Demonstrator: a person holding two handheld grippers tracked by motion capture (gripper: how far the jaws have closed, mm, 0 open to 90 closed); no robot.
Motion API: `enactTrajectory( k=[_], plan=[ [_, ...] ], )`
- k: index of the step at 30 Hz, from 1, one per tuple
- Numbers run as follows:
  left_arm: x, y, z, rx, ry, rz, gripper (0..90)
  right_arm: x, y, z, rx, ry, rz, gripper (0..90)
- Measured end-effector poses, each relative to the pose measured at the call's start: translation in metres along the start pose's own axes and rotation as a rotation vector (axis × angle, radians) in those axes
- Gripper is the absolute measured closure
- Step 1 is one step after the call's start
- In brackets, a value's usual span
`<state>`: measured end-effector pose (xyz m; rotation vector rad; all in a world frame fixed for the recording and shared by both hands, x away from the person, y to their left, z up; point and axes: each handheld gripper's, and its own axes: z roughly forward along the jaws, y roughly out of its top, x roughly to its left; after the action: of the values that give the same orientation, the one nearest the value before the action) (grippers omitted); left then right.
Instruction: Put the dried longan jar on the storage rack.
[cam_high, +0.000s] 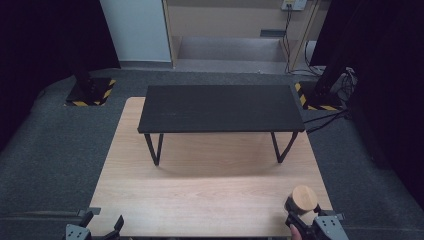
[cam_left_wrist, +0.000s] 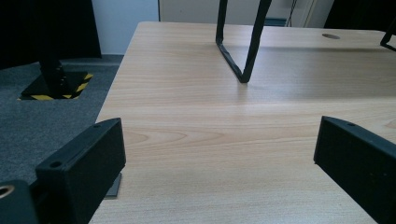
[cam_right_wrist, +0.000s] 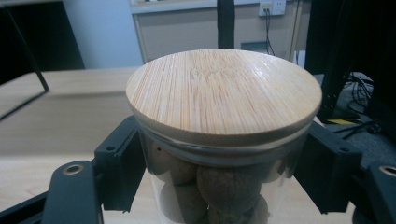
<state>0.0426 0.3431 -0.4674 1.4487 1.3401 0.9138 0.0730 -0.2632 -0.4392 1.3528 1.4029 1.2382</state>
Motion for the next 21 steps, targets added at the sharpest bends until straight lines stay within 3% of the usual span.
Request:
enactTrajectory(
  k=[6,12,21],
  plan=[
    [0.001,0.000,-0.002,-0.007,-0.001,-0.002,0.8,0.002,0.032,0.004,-0.020,0.030,-0.024,25.7],
    [0.000,0.002,-0.002,-0.020,-0.007,-0.008,0.8,0.002,0.060,0.019,-0.035,0.063,-0.046,25.8],
    [-0.001,0.003,-0.003,-0.030,-0.011,-0.011,0.9,0.003,0.096,0.040,-0.083,0.110,-0.040,25.9]
  ],
)
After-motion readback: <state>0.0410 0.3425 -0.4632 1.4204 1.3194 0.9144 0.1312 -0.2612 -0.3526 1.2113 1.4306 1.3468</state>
